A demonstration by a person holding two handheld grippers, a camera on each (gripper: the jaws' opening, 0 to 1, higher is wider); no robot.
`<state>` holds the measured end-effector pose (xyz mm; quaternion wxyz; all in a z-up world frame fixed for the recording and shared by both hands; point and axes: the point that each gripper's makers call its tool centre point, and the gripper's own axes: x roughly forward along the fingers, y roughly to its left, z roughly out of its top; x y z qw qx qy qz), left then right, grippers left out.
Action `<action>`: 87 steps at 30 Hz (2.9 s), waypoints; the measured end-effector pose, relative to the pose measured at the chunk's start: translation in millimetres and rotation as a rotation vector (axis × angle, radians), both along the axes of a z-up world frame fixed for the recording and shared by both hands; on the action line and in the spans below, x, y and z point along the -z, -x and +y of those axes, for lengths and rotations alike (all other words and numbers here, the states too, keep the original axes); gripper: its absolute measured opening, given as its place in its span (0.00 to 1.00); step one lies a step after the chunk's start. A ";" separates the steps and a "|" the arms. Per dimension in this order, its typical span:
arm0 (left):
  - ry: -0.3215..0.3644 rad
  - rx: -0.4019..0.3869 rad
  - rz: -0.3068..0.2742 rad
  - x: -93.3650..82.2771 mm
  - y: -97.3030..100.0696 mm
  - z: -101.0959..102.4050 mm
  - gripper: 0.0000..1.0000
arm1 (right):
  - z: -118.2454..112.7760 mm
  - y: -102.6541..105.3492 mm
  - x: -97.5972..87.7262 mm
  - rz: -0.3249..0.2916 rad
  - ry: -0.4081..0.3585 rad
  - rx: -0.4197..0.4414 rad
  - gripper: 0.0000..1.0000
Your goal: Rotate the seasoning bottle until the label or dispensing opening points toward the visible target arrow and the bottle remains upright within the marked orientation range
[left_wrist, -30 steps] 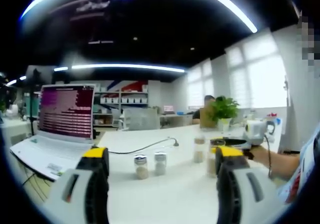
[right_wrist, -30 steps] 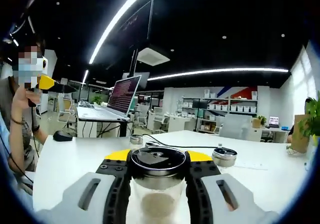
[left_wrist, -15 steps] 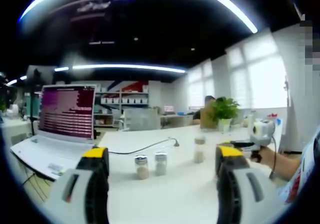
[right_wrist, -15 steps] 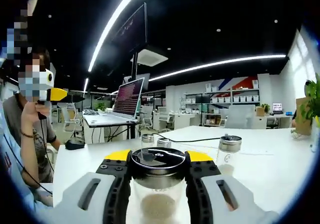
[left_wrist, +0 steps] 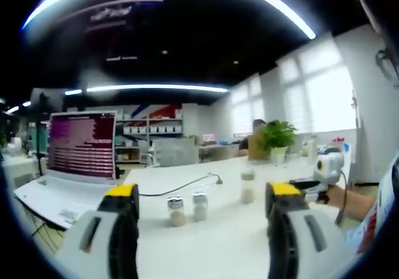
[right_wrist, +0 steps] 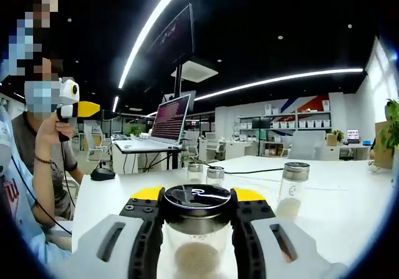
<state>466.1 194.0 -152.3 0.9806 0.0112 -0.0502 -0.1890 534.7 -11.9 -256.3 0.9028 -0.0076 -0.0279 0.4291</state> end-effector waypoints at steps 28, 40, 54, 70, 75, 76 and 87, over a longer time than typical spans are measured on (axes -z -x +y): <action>0.055 0.001 0.034 6.2 -1.5 3.9 1.00 | -1.7 -1.1 4.4 0.089 -0.144 -0.104 0.44; 0.075 -0.025 0.038 3.7 1.3 15.8 1.00 | 0.6 -0.8 5.8 0.118 -0.085 -0.178 0.43; 0.079 -0.043 0.032 1.6 2.0 19.5 1.00 | 3.0 -0.9 7.9 0.135 -0.006 -0.323 0.43; 0.082 -0.028 0.043 3.3 -1.6 15.7 1.00 | 4.7 0.7 9.1 0.144 0.031 -0.472 0.43; 0.082 -0.027 0.039 2.7 -1.1 14.1 1.00 | 5.9 3.4 10.2 0.143 0.050 -0.534 0.42; 0.080 -0.027 0.041 3.1 -1.3 13.7 1.00 | 6.0 3.9 10.4 0.143 0.052 -0.542 0.42; 0.082 -0.026 0.044 4.6 -2.6 13.0 1.00 | 6.0 4.2 12.2 0.161 0.062 -0.561 0.49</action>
